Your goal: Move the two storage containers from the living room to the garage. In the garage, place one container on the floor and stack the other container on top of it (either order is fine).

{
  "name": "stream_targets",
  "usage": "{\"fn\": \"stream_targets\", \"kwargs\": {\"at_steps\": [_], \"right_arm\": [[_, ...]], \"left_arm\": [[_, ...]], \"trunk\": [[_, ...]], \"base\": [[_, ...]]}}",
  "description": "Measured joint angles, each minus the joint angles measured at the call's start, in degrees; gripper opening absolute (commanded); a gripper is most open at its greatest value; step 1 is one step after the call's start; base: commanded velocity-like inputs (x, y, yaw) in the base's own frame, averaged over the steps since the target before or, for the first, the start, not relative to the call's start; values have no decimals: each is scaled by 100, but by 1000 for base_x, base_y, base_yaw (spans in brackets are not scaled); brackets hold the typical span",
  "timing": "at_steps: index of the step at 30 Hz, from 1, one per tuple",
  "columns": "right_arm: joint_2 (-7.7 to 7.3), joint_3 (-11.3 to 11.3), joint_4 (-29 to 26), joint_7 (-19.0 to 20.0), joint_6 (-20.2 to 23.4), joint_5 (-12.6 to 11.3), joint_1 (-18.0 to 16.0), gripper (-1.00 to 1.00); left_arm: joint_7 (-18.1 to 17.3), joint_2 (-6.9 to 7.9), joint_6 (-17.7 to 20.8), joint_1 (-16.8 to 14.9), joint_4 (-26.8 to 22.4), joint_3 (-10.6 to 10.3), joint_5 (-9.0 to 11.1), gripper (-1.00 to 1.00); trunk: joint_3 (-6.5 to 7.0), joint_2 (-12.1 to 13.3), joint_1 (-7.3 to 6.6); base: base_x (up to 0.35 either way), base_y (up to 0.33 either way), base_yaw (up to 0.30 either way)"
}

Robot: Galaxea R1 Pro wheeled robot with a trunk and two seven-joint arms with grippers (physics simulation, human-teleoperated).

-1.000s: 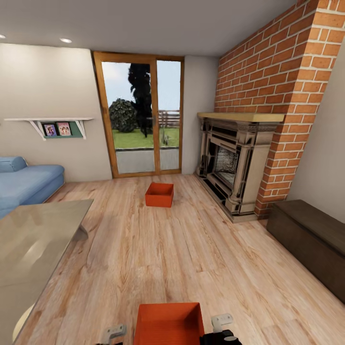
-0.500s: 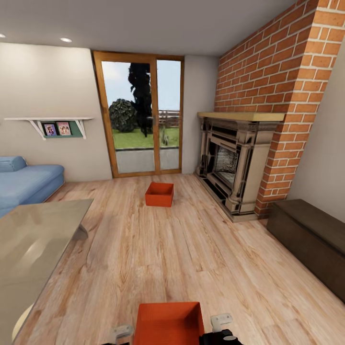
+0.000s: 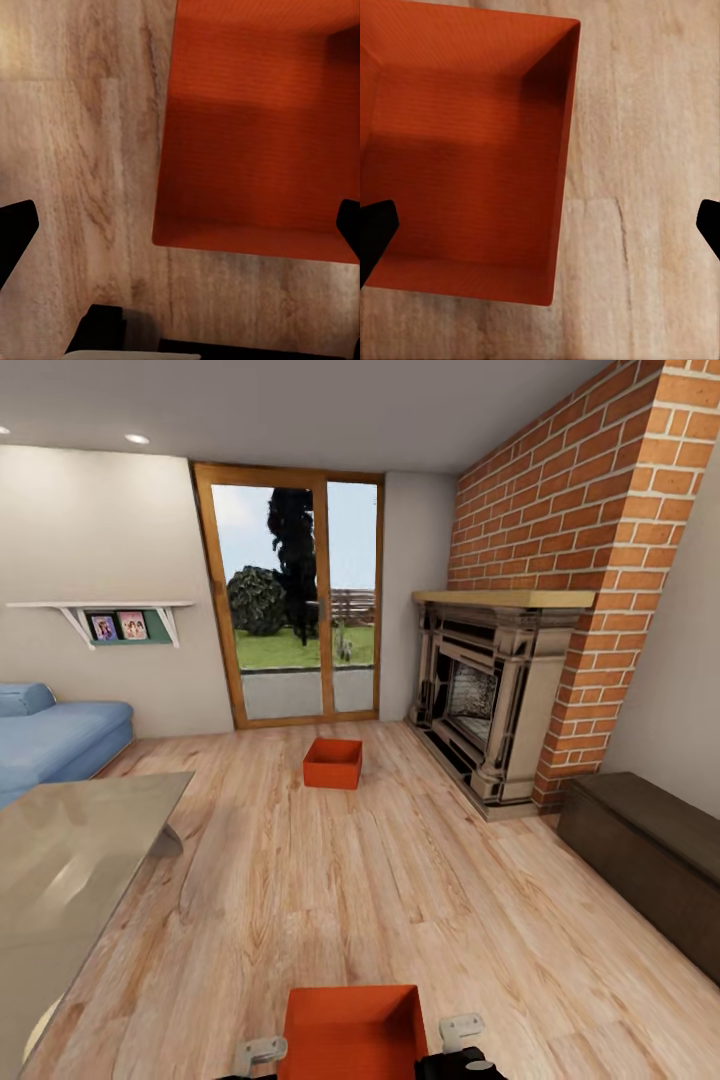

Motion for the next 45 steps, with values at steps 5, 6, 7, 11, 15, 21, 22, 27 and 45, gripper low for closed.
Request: {"fn": "stream_targets", "kwargs": {"at_steps": [5, 6, 7, 11, 15, 21, 22, 27, 45], "right_arm": [[2, 0, -2, -1, -17, 8, 2, 100], [3, 0, -3, -2, -21, 9, 1, 100], [3, 0, -3, -3, -24, 9, 1, 100], [-3, 0, -1, -8, -34, 10, 4, 100], [-7, 0, -1, -6, -26, 10, 5, 100], [-4, 0, 0, -6, -15, 10, 2, 100], [-7, 0, 0, -6, -14, 10, 1, 100], [-7, 0, -2, 5, -22, 13, 4, 100], [-1, 8, -19, -6, -56, 21, 6, 100]], "left_arm": [[-7, 8, -2, 0, 1, -19, -2, 100], [-8, 9, -2, 0, 3, -20, -2, 100], [-8, 11, -2, 0, 5, -21, -2, 100], [-9, 17, -3, 0, 25, -26, -4, 100], [-12, 27, -6, 0, 45, -37, -9, 100], [-27, 54, -10, 0, 60, -38, -6, 100], [-30, 57, -11, 0, 61, -38, -7, 100], [-35, 62, -11, 0, 65, -43, -10, 100], [-36, 63, -12, 0, 46, -39, -11, 100]], "trunk": [[-90, -201, 110], [-108, -241, 132], [-126, -281, 154], [-198, -441, 242], [-269, -602, 330], [-377, -843, 461], [-395, -883, 483], [-485, -1083, 593], [-629, -1406, 770]], "base": [[0, 0, 0], [0, 0, 0], [0, 0, 0], [0, 0, 0], [0, 0, 0], [0, 0, 0], [0, 0, 0], [0, 0, 0], [0, 0, 0]]}}
